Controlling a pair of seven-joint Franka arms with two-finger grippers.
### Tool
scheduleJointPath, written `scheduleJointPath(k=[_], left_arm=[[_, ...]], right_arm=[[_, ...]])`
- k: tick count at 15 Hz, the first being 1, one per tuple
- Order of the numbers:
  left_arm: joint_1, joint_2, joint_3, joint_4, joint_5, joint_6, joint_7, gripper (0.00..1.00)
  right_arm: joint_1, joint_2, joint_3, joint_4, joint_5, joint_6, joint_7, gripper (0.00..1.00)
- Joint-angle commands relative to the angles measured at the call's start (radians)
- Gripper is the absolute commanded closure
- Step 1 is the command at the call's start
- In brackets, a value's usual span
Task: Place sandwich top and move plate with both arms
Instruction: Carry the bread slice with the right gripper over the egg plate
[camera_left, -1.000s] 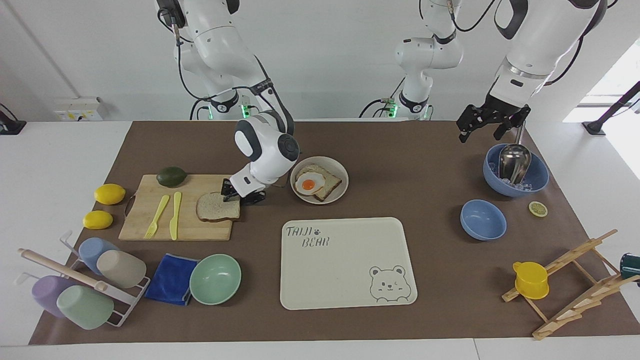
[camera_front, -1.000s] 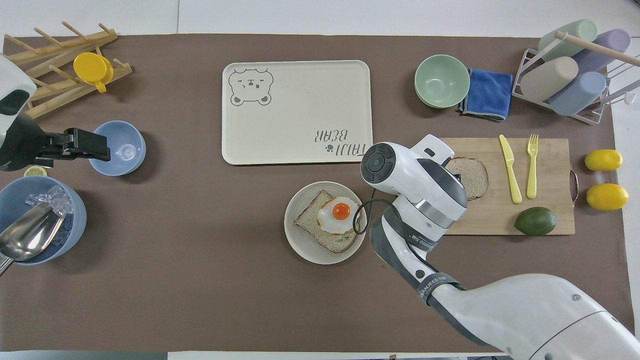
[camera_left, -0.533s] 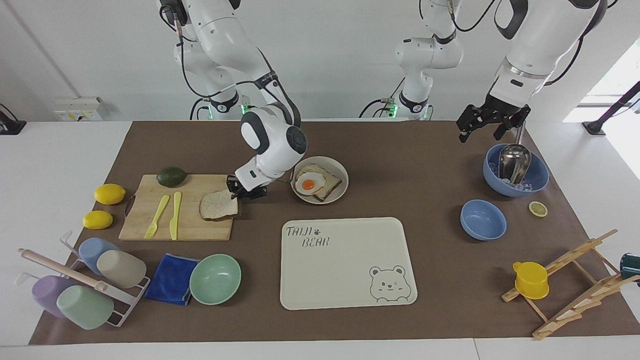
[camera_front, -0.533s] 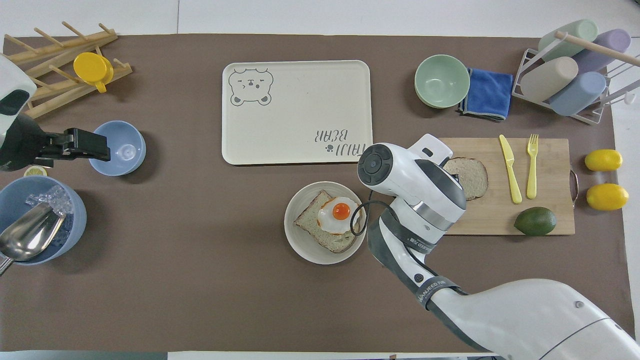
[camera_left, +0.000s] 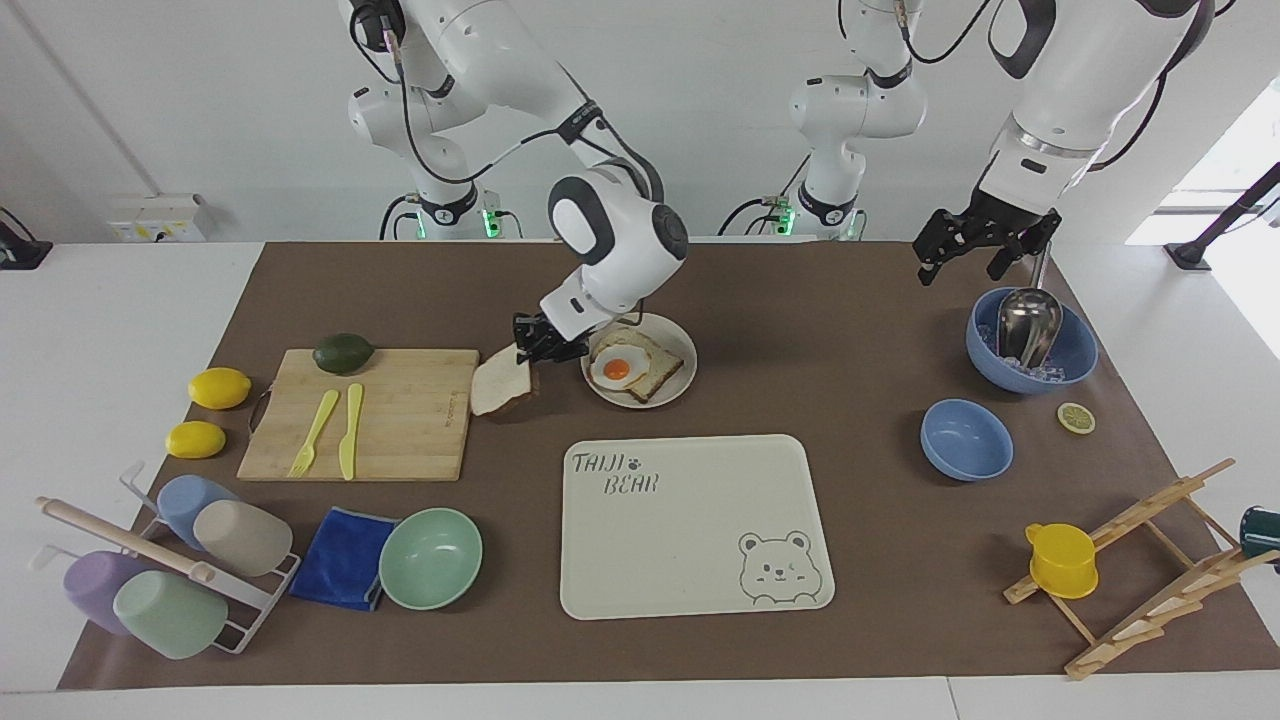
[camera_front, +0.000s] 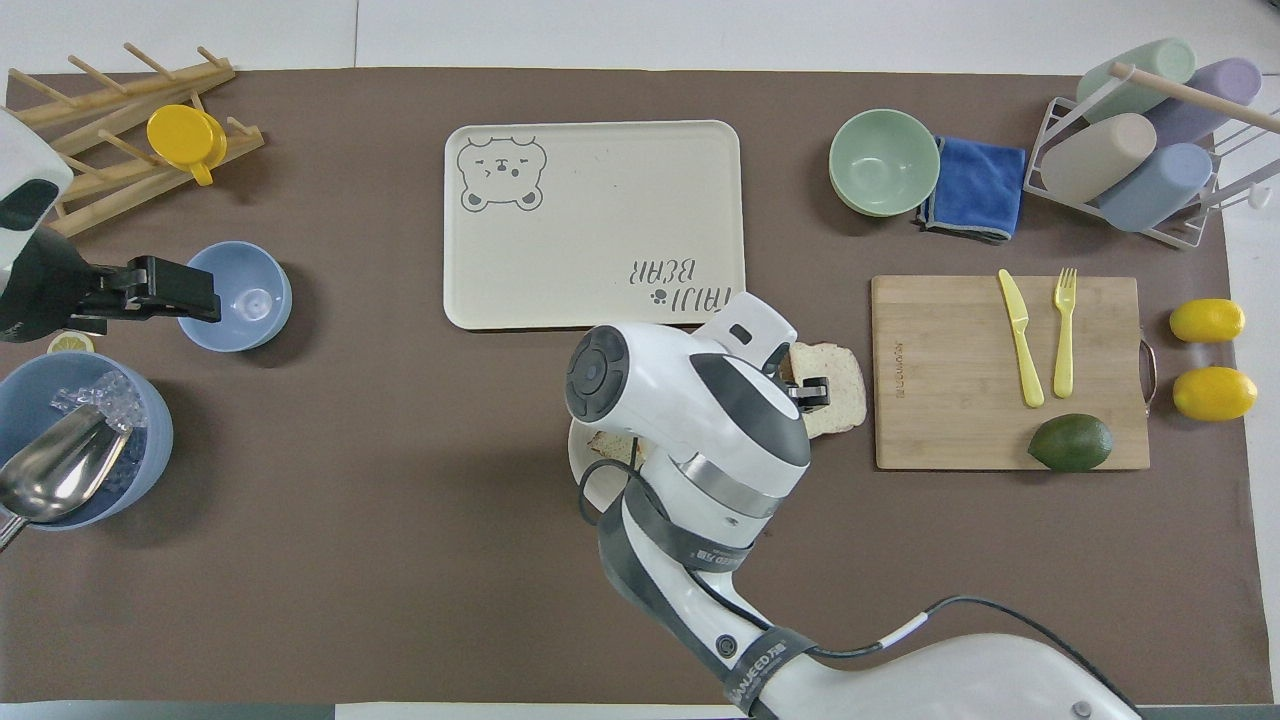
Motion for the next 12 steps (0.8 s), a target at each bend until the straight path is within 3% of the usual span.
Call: scheduleJointPath(k=[1, 12], left_arm=[[0.006, -0.006, -0.002, 0.005, 0.014, -0.018, 0.009, 0.0], [0.006, -0.006, -0.003, 0.005, 0.014, -0.018, 0.009, 0.0]], right_arm=[[0.038, 0.012, 0.005, 0.077, 0.053, -0.028, 0.016, 1.0], [0.078, 0.05, 0.016, 0.115, 0.238, 0.165, 0.016, 1.0]])
